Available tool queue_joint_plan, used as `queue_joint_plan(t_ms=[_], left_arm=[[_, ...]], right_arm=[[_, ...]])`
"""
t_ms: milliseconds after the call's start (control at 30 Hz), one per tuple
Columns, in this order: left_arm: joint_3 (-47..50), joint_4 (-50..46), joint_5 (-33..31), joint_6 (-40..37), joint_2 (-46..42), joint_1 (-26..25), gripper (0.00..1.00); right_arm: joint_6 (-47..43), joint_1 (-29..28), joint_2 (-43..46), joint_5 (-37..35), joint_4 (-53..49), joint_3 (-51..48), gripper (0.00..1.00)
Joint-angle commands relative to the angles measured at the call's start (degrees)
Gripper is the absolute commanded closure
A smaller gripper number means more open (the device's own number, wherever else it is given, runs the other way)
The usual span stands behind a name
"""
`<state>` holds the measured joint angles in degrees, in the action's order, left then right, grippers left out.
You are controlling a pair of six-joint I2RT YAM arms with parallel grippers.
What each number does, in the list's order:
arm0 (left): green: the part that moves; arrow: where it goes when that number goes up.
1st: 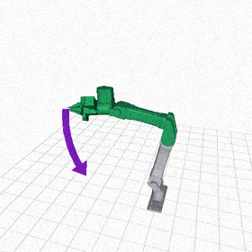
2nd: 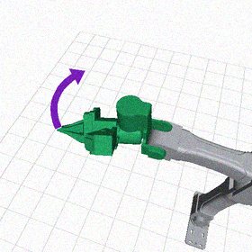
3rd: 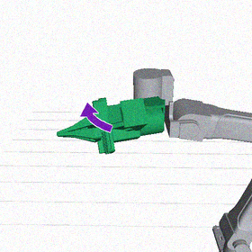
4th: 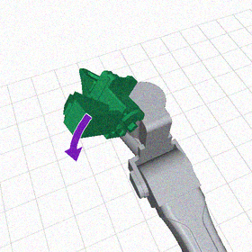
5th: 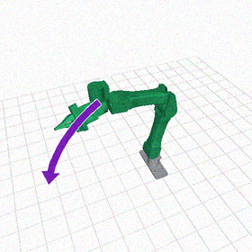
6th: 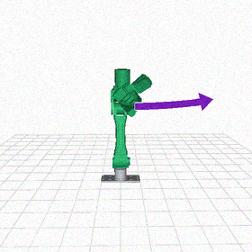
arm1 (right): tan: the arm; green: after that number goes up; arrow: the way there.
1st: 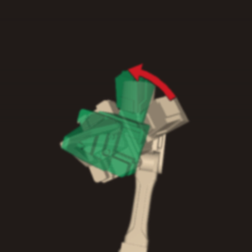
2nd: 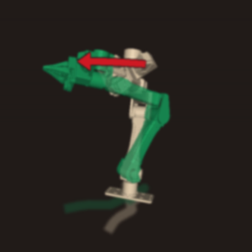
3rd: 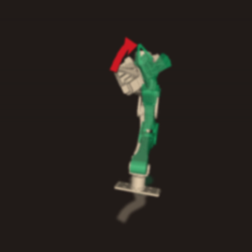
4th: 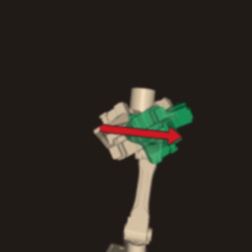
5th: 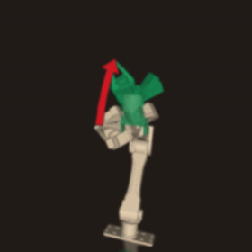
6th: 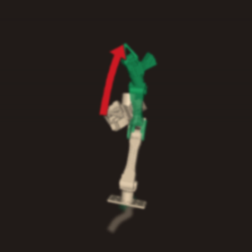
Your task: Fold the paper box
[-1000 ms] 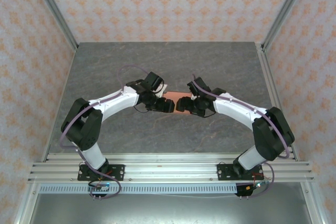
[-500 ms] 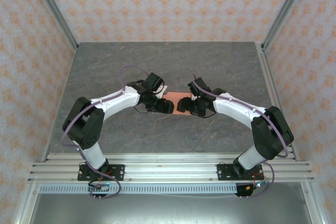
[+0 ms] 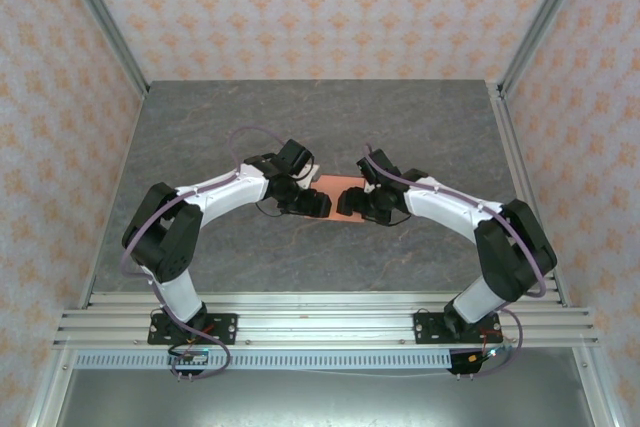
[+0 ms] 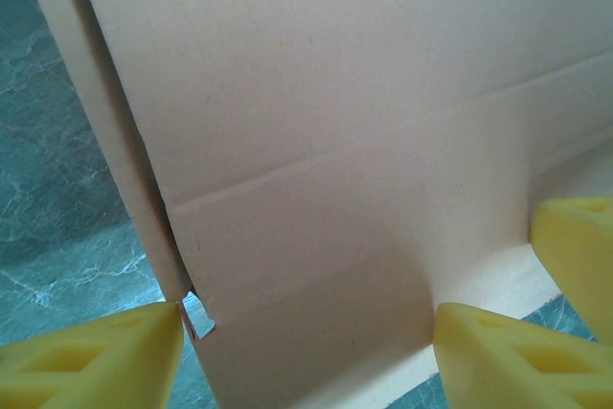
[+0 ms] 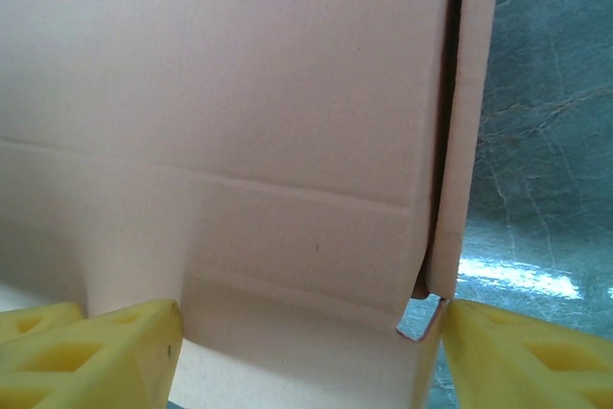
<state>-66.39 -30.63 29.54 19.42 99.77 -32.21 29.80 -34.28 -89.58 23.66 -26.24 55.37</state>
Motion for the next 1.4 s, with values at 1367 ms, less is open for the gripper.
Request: queue_joint_plan(t_ms=[1367], left_arm=[[-1.6, 1.9, -6.8, 0.4, 3.3, 0.3, 0.4]], right_arm=[[-2.8, 0.8, -1.9, -4.3, 5.2, -2.3, 0.35]])
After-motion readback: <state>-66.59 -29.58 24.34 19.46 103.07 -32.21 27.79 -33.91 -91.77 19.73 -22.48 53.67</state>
